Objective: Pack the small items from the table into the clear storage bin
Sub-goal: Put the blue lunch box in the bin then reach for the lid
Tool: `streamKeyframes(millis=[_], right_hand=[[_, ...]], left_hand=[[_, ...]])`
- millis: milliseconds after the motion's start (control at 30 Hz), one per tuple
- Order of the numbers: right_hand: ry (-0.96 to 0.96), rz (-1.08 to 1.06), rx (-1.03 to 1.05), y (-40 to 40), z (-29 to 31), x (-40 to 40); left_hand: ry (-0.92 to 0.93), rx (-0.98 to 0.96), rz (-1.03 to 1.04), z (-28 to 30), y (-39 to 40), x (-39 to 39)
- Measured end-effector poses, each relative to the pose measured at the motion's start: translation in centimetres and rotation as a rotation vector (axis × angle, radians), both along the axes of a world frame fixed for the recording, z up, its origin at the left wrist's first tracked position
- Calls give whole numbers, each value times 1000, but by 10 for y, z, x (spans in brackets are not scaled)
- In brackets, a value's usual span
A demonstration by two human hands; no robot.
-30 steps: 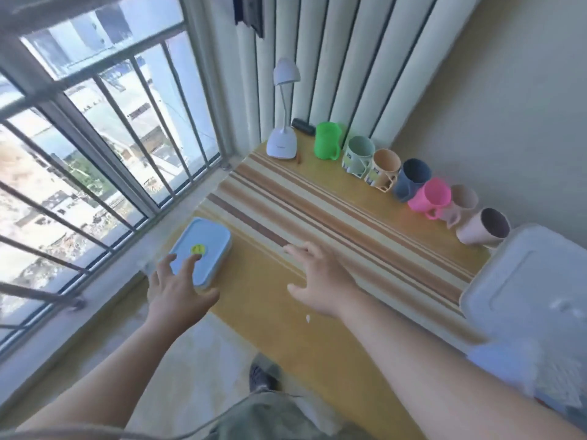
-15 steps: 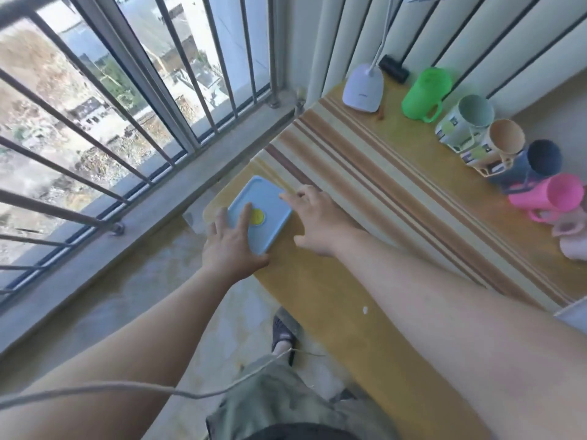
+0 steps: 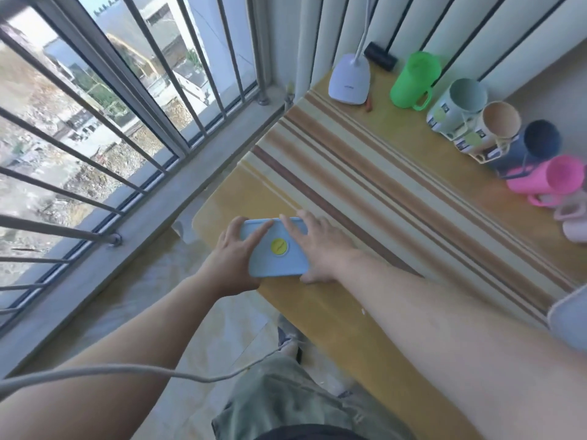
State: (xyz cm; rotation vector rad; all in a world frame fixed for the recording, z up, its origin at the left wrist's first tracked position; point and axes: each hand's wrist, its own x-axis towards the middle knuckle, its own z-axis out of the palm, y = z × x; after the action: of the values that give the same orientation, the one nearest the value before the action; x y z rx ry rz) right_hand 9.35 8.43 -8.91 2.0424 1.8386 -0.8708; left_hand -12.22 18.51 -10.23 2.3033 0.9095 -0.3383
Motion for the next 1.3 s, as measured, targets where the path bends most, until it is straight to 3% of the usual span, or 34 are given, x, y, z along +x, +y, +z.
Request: streamKeyframes(millis=[167,367,600,700,833,1000,1167,1300], right_hand=[[93,-144,102,-33,7,14],[110,-476,398,-158,84,87],[-180,-789,694,-405,180,129],[-238,-941,701,-521,192,122],[-249,-1086,594,-657,191,121],[-266,-1192,569,-779,179,144],[-231,-1190,520,-832,143,178],[-95,-1214,347,-842,104,189]], left_hand=[[-42,34,-36,25,-10,23],[-362,102,-291,100,-62,120],[-666,91,-704,182,-244,259],[-722,25,-853,190,-348,291],[-694,-65,-973,186,-481,316],[-589,-177,-945,171,-597,348],[-392,-145,-928,149,-663,377],[-187,-57,-946,118,-677,374]])
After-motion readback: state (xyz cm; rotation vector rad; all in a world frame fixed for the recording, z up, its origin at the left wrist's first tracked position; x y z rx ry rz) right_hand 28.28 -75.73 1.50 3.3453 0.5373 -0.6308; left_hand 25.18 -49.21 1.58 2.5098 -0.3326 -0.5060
